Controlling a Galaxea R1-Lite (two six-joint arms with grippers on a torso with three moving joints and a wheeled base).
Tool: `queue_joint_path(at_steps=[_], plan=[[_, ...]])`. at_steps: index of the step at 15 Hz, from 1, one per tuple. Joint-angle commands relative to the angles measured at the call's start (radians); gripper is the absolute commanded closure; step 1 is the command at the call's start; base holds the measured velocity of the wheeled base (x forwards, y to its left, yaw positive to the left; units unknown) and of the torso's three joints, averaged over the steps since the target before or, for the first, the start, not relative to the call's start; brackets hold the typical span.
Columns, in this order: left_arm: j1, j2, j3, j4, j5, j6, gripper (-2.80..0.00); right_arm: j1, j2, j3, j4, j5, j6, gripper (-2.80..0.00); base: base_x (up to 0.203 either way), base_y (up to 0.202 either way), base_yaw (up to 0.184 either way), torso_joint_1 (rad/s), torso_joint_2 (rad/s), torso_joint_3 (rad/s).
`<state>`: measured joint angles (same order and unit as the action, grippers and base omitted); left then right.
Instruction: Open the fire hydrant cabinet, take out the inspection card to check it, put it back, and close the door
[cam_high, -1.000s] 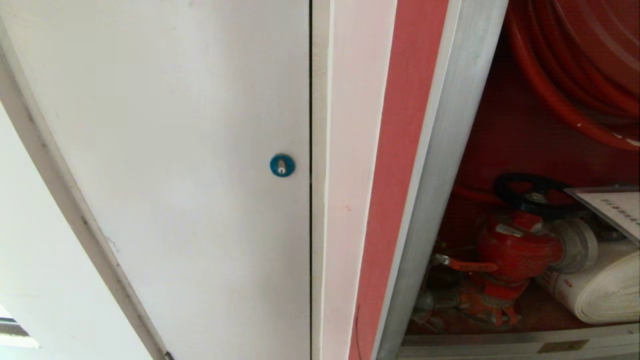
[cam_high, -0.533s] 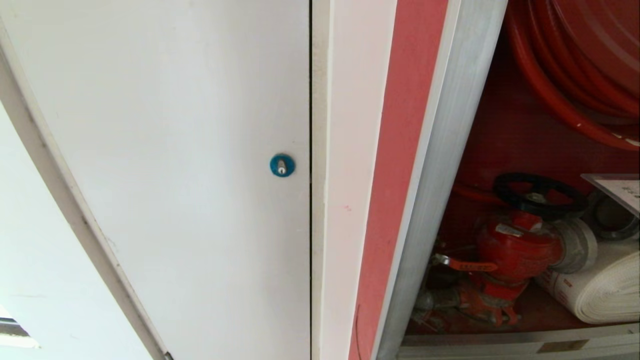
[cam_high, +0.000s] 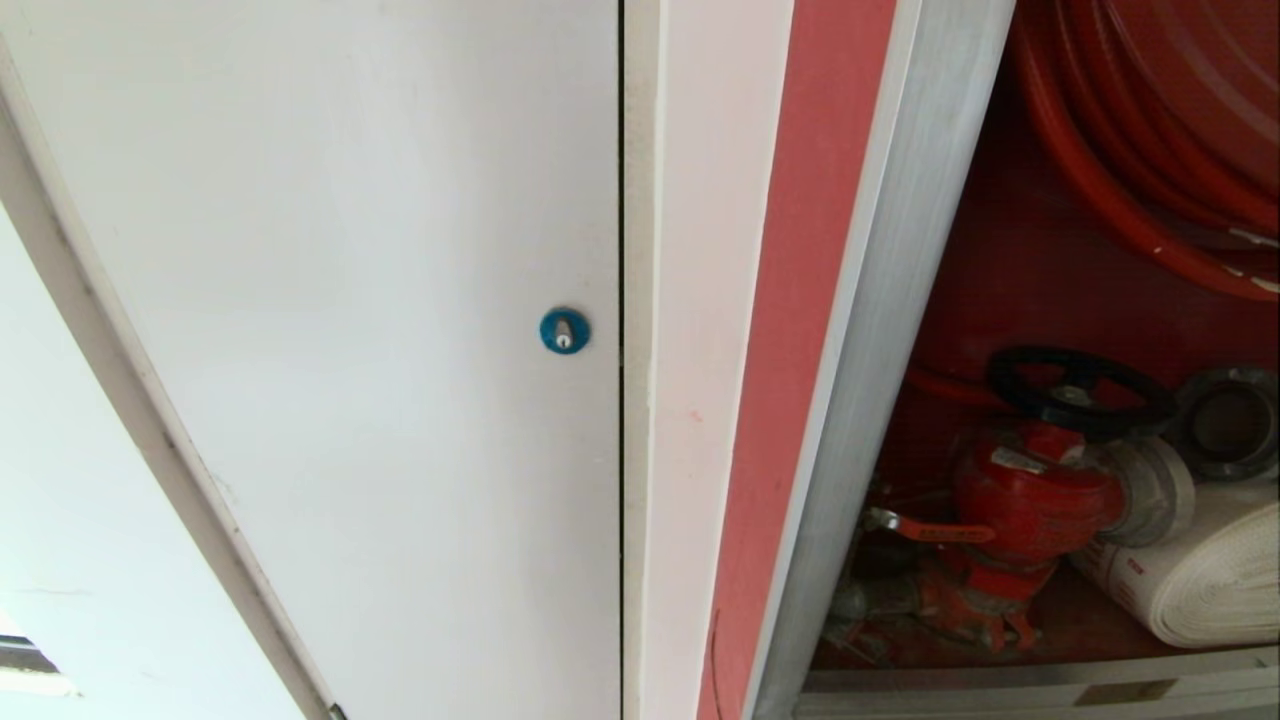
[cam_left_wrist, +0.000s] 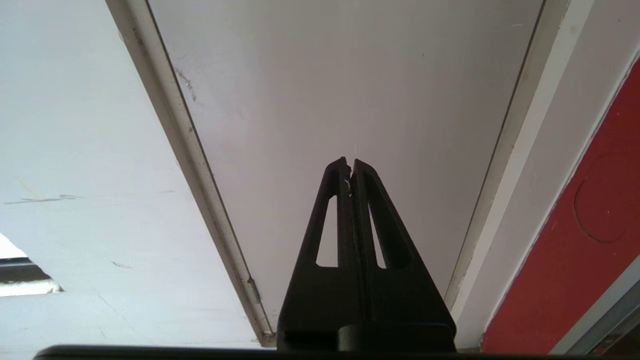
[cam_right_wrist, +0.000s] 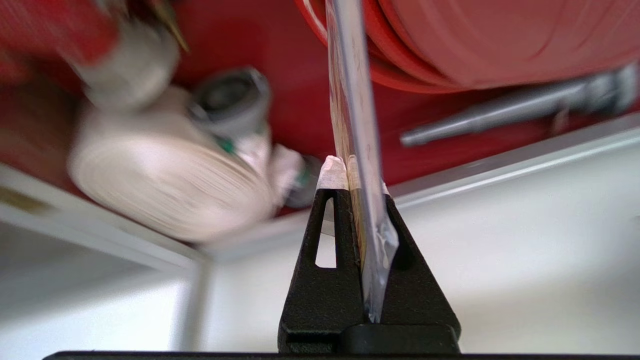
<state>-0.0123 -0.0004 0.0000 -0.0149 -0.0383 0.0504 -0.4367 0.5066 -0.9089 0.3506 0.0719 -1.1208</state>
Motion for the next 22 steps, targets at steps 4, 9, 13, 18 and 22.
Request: queue_joint_path(at_steps=[4,9,13,18,22], plan=[[0.000,0.000,0.012,0.000,0.000,0.000,0.00,0.016,-0.002,0.019,0.000,0.140,0.184,0.00,0.000,0.000,0.000,0.000,0.00,0.000],[0.000,0.000,0.012,0.000,0.000,0.000,0.00,0.018,0.019,0.008,-0.001,0.321,0.342,0.00,0.000,0.000,0.000,0.000,0.00,0.000],[0.000,0.000,0.012,0.000,0.000,0.000,0.00,0.018,0.023,-0.023,0.002,0.447,0.603,0.00,0.000,0.000,0.000,0.000,0.00,0.000],[0.000,0.000,0.012,0.000,0.000,0.000,0.00,0.018,0.041,-0.221,0.299,0.732,0.914,0.00,0.000,0.000,0.000,0.000,0.00,0.000],[0.000,0.000,0.012,0.000,0.000,0.000,0.00,0.022,0.072,-0.269,0.378,0.908,1.036,0.00,0.000,0.000,0.000,0.000,0.00,0.000]])
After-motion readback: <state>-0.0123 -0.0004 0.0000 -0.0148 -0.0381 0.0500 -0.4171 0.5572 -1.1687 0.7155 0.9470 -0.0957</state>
